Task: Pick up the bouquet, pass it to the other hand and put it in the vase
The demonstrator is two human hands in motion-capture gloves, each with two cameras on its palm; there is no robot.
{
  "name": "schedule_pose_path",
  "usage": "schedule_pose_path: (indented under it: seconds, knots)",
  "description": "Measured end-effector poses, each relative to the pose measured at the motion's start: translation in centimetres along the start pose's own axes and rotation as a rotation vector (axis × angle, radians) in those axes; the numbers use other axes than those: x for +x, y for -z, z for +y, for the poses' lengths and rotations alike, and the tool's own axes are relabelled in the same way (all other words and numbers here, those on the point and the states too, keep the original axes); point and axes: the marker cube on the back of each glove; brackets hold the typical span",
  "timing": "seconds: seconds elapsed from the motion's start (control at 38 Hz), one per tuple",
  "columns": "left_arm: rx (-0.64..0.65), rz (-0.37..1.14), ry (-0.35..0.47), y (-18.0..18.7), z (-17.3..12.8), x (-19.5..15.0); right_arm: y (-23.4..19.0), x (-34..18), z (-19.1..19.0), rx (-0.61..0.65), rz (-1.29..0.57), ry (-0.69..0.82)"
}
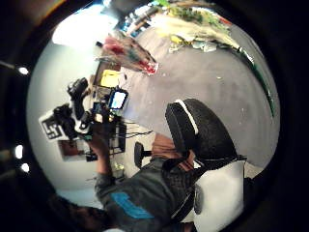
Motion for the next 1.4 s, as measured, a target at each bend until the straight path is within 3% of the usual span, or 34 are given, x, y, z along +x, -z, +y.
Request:
schedule_pose_path:
  seconds: [0.61, 0.97, 1.4]
  knots:
    - [0.019, 0.035, 0.011, 0.1, 0.0, -0.6, -0.6, 0.0, 0.0, -0.024, -0.003, -0.01]
    - [0.023, 0.015, -0.024, 0.2, 0.1, 1.0, -0.7, -0.1, 0.9, -0.039, 0.031, 0.026]
    - [0.029, 0.053, -0.034, -0.9, 0.7, 2.3, -2.9, 12.5, -0.9, 0.038, 0.122, -0.142]
